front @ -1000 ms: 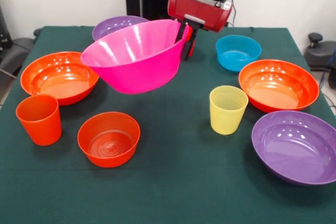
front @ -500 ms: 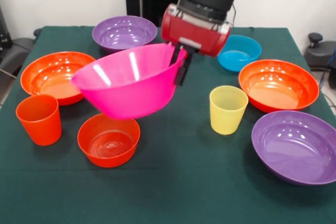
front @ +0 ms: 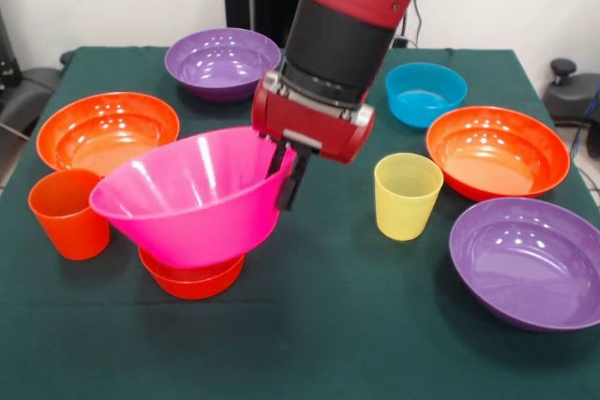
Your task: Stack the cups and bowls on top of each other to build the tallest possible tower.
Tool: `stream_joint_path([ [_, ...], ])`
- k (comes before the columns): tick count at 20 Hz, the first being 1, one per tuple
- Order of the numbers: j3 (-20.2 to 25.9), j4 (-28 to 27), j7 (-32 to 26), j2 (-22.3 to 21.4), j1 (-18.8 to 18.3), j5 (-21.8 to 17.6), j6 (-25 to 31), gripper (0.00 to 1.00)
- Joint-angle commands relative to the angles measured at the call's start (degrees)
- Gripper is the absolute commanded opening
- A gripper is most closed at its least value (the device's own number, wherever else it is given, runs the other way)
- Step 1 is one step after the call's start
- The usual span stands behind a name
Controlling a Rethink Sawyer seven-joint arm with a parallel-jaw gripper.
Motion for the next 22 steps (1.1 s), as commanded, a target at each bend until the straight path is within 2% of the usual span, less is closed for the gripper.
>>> stream_joint_path([
  [1,4.71,-6.12,-0.76,4.54,-0.45,-2.46,7.33,0.00],
  [3,6.18,-5.98,-1.68,5.28,-1.23,-2.35,6.97,0.00],
  [6,5.95,-6.41,-2.32,5.81,-1.15,-2.52,8.50,0.00],
  [10,5.47,-4.95,-4.07,4.73,-1.33,-3.14,11.89,0.00],
  [22,5.78,-3.84,-6.06,2.32,-1.96,-3.85,16.92,0.00],
])
